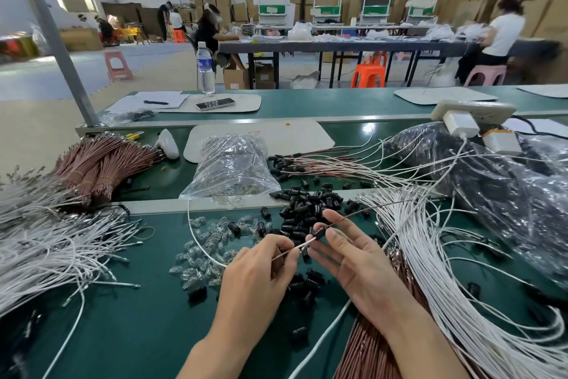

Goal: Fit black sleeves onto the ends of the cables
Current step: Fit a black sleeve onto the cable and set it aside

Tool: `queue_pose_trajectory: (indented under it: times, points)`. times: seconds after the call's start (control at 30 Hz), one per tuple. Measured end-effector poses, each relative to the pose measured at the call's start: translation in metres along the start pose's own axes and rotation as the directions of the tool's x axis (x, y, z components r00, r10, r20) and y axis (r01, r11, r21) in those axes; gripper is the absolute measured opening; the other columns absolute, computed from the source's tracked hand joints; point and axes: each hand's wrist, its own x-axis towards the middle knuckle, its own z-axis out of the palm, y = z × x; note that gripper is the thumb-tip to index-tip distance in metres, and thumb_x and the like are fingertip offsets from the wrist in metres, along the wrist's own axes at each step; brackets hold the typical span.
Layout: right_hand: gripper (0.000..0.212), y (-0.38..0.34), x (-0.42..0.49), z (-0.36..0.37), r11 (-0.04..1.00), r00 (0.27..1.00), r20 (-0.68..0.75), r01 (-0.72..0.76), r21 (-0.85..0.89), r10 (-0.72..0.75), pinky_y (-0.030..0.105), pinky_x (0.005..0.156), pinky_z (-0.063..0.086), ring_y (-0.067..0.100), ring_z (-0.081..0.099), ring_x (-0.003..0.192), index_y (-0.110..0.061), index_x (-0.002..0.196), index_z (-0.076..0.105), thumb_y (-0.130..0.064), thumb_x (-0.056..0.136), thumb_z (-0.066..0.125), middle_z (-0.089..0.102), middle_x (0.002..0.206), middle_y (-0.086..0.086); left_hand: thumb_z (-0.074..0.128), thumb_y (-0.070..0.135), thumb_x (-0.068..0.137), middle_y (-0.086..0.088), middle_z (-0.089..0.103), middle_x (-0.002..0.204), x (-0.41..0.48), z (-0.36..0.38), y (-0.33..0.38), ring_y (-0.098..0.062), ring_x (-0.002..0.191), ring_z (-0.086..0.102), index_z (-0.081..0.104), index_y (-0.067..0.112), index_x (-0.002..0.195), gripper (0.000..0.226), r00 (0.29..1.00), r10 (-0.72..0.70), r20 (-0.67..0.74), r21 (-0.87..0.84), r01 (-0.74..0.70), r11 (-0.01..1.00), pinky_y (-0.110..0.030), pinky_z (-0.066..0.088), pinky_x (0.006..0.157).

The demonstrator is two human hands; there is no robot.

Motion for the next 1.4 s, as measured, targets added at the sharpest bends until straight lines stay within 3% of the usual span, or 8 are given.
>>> queue_pose_trajectory:
  times: [0.1, 0.4, 0.53, 0.67, 0.93, 1.2, 1.4]
  points:
    - [0.033, 0.0004, 0.0002, 0.0006, 1.0, 1.0, 0.013, -0.007, -0.012, 0.007, 0.035, 0.08, 0.061, 0.032, 0.073, 0.102, -0.017, 0.115, 0.076, -0.008, 0.085, 0.067, 0.072, 0.119, 0.019, 0.052, 0.049, 0.096, 0.033, 0.047, 0.068, 0.0001, -0.0004, -0.0002, -0.003, 0.067, 0.051, 0.059, 0.038, 0.094, 0.014, 1.0, -0.001, 0.011, -0.007, 0.001, 1.0, -0.013, 0.035, 0.062]
    - [0.034, 0.0004, -0.0005, 0.0006, 1.0, 0.999, 0.035, -0.005, -0.014, 0.006, 0.036, 0.082, 0.061, 0.031, 0.073, 0.103, -0.016, 0.116, 0.076, -0.007, 0.085, 0.067, 0.072, 0.118, 0.018, 0.053, 0.046, 0.095, 0.023, 0.049, 0.06, -0.0004, 0.0016, -0.0032, -0.003, 0.062, 0.05, 0.054, 0.037, 0.088, 0.011, 0.999, -0.009, 0.044, -0.04, 0.011, 0.999, -0.018, 0.034, 0.058]
    - [0.032, 0.0009, 0.0004, 0.0013, 0.999, 0.999, 0.028, -0.022, -0.026, 0.022, 0.035, 0.08, 0.061, 0.03, 0.074, 0.099, -0.016, 0.115, 0.076, -0.008, 0.085, 0.068, 0.073, 0.114, 0.017, 0.056, 0.043, 0.095, 0.024, 0.058, 0.074, 0.0005, 0.0014, -0.0033, -0.005, 0.071, 0.058, 0.055, 0.039, 0.092, 0.005, 1.0, 0.003, 0.024, -0.096, 0.0, 0.995, -0.03, 0.05, 0.063]
    - [0.027, 0.0026, -0.0001, 0.001, 0.999, 0.999, 0.022, -0.024, -0.049, 0.025, 0.034, 0.079, 0.061, 0.028, 0.075, 0.092, -0.013, 0.111, 0.078, -0.009, 0.086, 0.069, 0.075, 0.101, 0.013, 0.061, 0.036, 0.095, 0.021, 0.064, 0.084, -0.0007, 0.0011, -0.0022, -0.008, 0.078, 0.064, 0.059, 0.035, 0.095, 0.002, 1.0, 0.004, -0.002, -0.142, -0.004, 0.99, -0.037, 0.055, 0.069]
    - [0.024, 0.0036, 0.0001, 0.0004, 0.998, 0.999, -0.008, -0.038, -0.054, 0.038, 0.032, 0.076, 0.061, 0.026, 0.074, 0.088, -0.008, 0.108, 0.078, -0.015, 0.085, 0.072, 0.073, 0.096, 0.019, 0.067, 0.024, 0.092, 0.02, 0.064, 0.086, -0.0004, -0.0002, 0.0005, -0.009, 0.076, 0.065, 0.056, 0.035, 0.095, 0.016, 0.995, 0.09, -0.031, -0.124, -0.093, 0.988, -0.035, 0.056, 0.066]
    - [0.023, 0.0037, -0.0014, 0.0023, 0.998, 0.998, -0.022, -0.059, -0.037, 0.058, 0.027, 0.071, 0.061, 0.026, 0.074, 0.087, -0.005, 0.103, 0.079, -0.014, 0.084, 0.072, 0.072, 0.096, 0.021, 0.061, 0.028, 0.093, 0.015, 0.063, 0.083, -0.0003, 0.0011, -0.0003, -0.012, 0.069, 0.064, 0.057, 0.027, 0.093, 0.005, 0.983, 0.178, -0.047, -0.096, -0.182, 0.979, -0.036, 0.056, 0.061]
    - [0.022, 0.0042, -0.0017, 0.0031, 0.997, 0.998, -0.012, -0.057, -0.042, 0.056, 0.026, 0.073, 0.061, 0.024, 0.074, 0.087, -0.005, 0.103, 0.079, -0.015, 0.085, 0.072, 0.073, 0.095, 0.019, 0.071, 0.017, 0.089, 0.013, 0.064, 0.08, 0.0001, 0.0031, -0.002, -0.013, 0.068, 0.063, 0.055, 0.027, 0.091, 0.019, 0.983, 0.173, -0.055, -0.065, -0.176, 0.982, -0.035, 0.055, 0.059]
